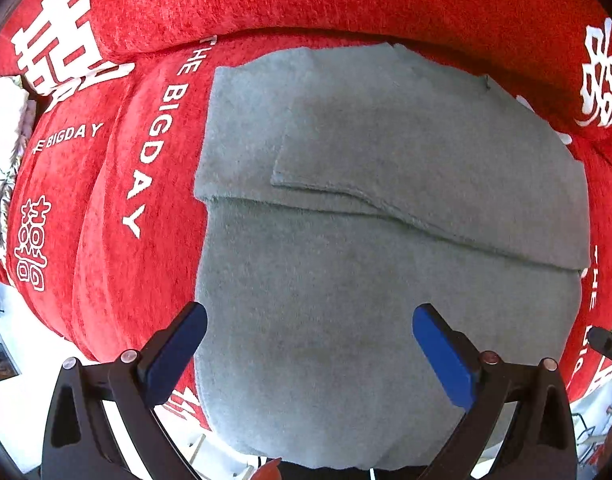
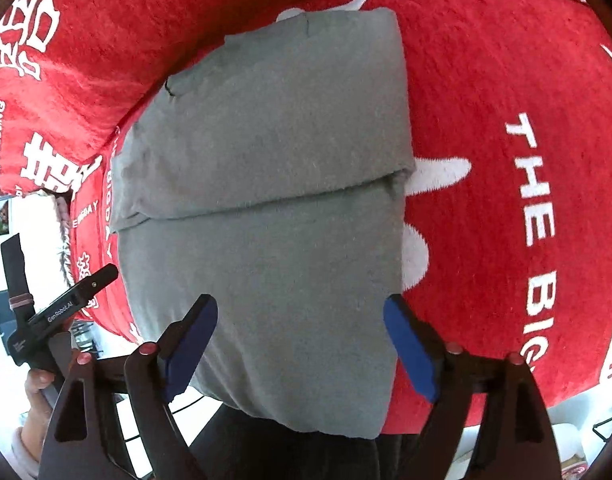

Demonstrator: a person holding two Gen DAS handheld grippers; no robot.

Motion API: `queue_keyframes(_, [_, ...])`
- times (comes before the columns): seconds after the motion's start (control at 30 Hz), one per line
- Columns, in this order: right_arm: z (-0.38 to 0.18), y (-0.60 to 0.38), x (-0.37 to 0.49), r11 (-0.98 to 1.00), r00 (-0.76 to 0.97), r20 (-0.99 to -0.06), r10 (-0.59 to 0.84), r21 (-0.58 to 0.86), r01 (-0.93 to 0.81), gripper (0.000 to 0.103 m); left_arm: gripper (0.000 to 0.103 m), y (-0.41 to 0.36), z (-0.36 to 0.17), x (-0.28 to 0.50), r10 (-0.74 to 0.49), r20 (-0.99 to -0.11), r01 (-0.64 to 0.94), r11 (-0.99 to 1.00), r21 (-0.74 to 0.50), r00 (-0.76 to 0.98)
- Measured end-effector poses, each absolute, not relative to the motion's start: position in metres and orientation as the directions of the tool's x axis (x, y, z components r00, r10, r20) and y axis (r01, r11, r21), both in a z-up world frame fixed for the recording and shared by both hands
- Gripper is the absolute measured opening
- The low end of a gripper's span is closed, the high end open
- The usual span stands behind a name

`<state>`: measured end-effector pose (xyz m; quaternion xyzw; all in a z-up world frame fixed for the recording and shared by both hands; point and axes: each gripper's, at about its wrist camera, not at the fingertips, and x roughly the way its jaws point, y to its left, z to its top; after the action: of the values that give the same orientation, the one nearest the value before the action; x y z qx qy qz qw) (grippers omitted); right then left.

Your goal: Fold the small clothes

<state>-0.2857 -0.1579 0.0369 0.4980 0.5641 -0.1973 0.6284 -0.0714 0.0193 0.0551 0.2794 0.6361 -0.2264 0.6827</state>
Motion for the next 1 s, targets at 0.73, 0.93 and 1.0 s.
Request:
queue_keyframes(0.73, [0.021,-0.113,-0.297,0.397,0.350,-0.864,0.362,0.483,0.781,0.088,0.103,0.082,0.025,-0.096,0.059,-0.998,0.682,0.730,0.051,0.012])
queue_keyframes(0.93, [0.009,-0.073,-0.304,0.397,0.307,-0.877,0.370,0.448,0.801,0.088,0.103,0.135,0.014,-0.098,0.036,-0.999,0.674,0.738,0.012,-0.021])
queue_keyframes(1.0, [0.006,-0.060,-0.310,0.391,0.301,-0.876,0.377,0.445,0.806,0.088,0.103,0.155,0.009,-0.099,0.034,-0.998,0.663,0.748,-0.004,-0.044])
